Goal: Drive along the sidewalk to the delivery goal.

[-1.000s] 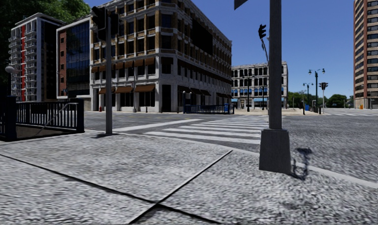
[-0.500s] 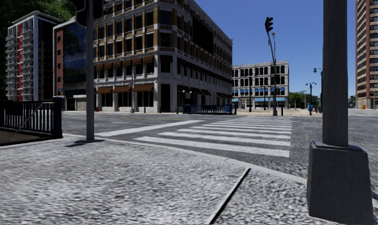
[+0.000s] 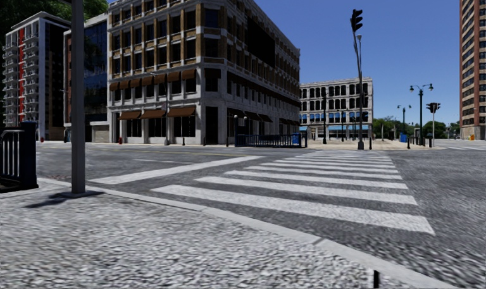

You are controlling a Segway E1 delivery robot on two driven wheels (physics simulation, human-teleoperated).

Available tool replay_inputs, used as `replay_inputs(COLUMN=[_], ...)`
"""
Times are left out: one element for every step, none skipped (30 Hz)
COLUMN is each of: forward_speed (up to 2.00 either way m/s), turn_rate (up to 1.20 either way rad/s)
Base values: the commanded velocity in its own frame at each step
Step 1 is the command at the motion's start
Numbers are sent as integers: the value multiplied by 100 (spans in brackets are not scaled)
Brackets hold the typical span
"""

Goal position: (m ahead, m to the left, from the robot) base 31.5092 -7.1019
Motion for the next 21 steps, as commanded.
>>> replay_inputs(forward_speed=[200, 200, 200, 200, 200, 200, 200, 200, 200, 200, 200, 200, 200, 200, 200, 200, 200, 200, 200, 200, 200], turn_rate=[0, 0, 0, -6, -11, -13, -13, -14, -17, -23, -23, -31, -37, -38, -38, -39, -40, -44, -44, -50, -54])
